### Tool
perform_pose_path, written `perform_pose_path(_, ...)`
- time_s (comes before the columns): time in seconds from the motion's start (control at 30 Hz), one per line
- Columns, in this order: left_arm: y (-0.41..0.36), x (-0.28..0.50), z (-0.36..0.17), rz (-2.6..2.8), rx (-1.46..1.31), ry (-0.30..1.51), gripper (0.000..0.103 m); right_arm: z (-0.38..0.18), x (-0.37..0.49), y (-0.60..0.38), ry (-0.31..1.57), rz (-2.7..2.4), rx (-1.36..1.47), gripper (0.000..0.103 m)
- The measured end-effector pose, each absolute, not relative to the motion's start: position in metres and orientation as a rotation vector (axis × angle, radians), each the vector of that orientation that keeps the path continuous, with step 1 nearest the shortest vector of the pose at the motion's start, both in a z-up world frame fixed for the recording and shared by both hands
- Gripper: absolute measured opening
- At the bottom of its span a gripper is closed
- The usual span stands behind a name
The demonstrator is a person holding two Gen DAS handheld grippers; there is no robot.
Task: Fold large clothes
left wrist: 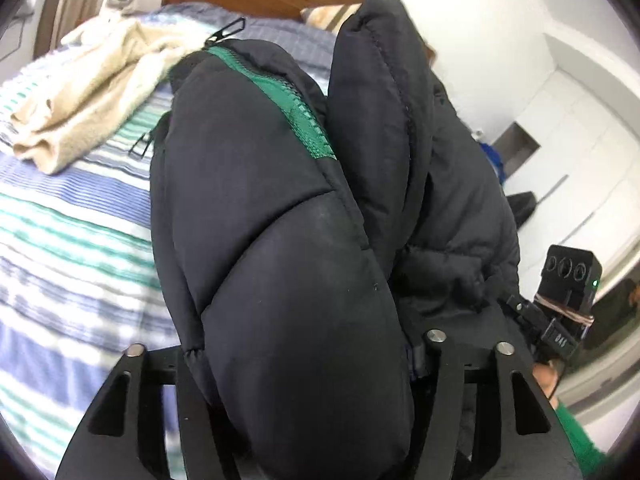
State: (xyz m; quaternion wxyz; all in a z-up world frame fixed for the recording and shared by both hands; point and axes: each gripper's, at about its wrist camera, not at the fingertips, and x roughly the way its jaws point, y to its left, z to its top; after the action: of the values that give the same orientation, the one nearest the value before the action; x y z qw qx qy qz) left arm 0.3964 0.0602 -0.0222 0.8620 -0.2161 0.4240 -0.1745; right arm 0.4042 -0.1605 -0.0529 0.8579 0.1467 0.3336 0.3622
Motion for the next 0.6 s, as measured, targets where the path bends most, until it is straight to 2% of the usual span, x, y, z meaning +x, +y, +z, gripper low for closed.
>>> perform_pose_path(0.03, 0.054, 0.408, -0.042, -0.332, -0.454, 0.93, 0.074, -0.068, 0.42, -0.165, 0.751, 0.754, 0.336, 0.061)
perform_pose_path(0.1, 0.046, 0.423, -0.079, -0.312, -0.466, 1.028, 0.079, -0.101, 0.44, -0.173, 0.873, 0.703, 0.395, 0.071)
perform_pose_path(0.13, 0.044, 0.427, -0.106, -0.324, -0.53, 1.078, 0.089, -0.133, 0.452, -0.181, 0.987, 0.631, 0.425, 0.073)
perform_pose_path(0.17, 0.049, 0.423, -0.115, -0.35, -0.617, 1.065, 0.093, -0.151, 0.455, -0.188, 1.041, 0.588, 0.44, 0.084)
perform_pose_path(0.2, 0.051, 0.418, -0.116, -0.375, -0.67, 1.053, 0.093, -0.165, 0.448, -0.2, 1.039, 0.555, 0.468, 0.096)
perform_pose_path(0.23, 0.049, 0.407, -0.11, -0.383, -0.663, 1.04, 0.093, -0.167, 0.441, -0.206, 1.02, 0.543, 0.475, 0.1)
perform_pose_path(0.37, 0.045, 0.366, -0.064, -0.32, -0.418, 0.951, 0.093, -0.142, 0.38, -0.229, 0.9, 0.465, 0.383, 0.101)
perform_pose_path(0.47, 0.036, 0.327, -0.021, -0.162, -0.175, 0.83, 0.103, -0.11, 0.345, -0.229, 0.831, 0.358, 0.219, 0.101)
perform_pose_path(0.6, 0.026, 0.287, 0.012, 0.009, 0.008, 0.678, 0.103, -0.078, 0.291, -0.209, 0.8, 0.183, 0.017, 0.101)
